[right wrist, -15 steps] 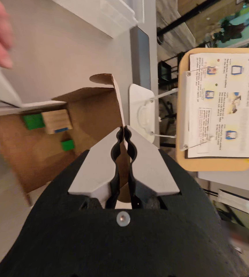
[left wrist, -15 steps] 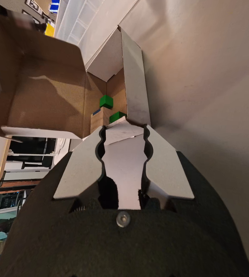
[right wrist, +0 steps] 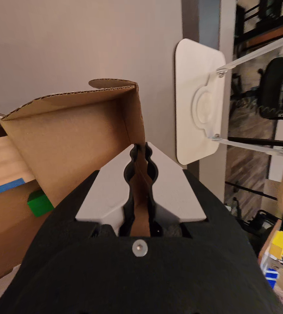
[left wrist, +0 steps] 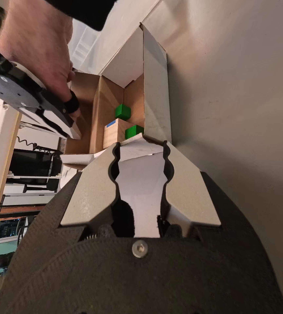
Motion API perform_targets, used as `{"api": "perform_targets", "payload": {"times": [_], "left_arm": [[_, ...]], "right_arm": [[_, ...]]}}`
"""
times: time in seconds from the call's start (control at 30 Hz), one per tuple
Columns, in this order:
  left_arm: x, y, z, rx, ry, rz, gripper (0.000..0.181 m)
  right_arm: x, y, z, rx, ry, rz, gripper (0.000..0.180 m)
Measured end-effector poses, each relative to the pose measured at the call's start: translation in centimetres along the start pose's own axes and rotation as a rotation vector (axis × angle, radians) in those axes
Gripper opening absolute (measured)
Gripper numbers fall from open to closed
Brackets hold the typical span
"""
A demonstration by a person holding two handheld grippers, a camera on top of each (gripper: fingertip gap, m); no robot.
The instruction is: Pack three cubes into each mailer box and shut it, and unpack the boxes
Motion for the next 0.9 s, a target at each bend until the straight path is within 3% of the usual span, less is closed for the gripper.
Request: {"api": "perform_targets", "payload": {"times": [0.23, 0.47, 0.57, 0.67, 0.9], "left_arm": [[0.0, 0.0, 0.0, 0.001, 0.006, -0.005, 0.050], [0.1, -0.1, 0.0, 0.006, 0.016, -0.035, 0.049], [0.3, -0.2, 0.0, 0.002, 0.019, -0.032, 0.048], [0.4, -0.2, 0.0, -0.001, 0.023, -0.034, 0.048], [0.3, -0.1, 0.0, -0.003, 0.036, -0.033, 0.048]], "right_arm": [[-0.7, 1.8, -1.6, 0.156, 0.051, -0.039, 0.009], [-0.7, 0.8, -0.6, 0.028, 0.063, 0.007, 0.015], [-0.3, 0.3, 1.4, -0.023, 0.040, 0.028, 0.026], [0.9, -1.0, 4.5, -0.095, -0.068, 0.013, 0.015], [2.1, 0.3, 12.0, -0.107, -0.136, 0.098, 0.016]]}}
Point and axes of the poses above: each gripper's, where its closed fingertips meet, z back along the fingers, x out of its top, y = z × x across the jaws, the point moved 1 cm from there along z, back along the fingers, and after that the axes turned 10 degrees about z, right-handed, at the moved point
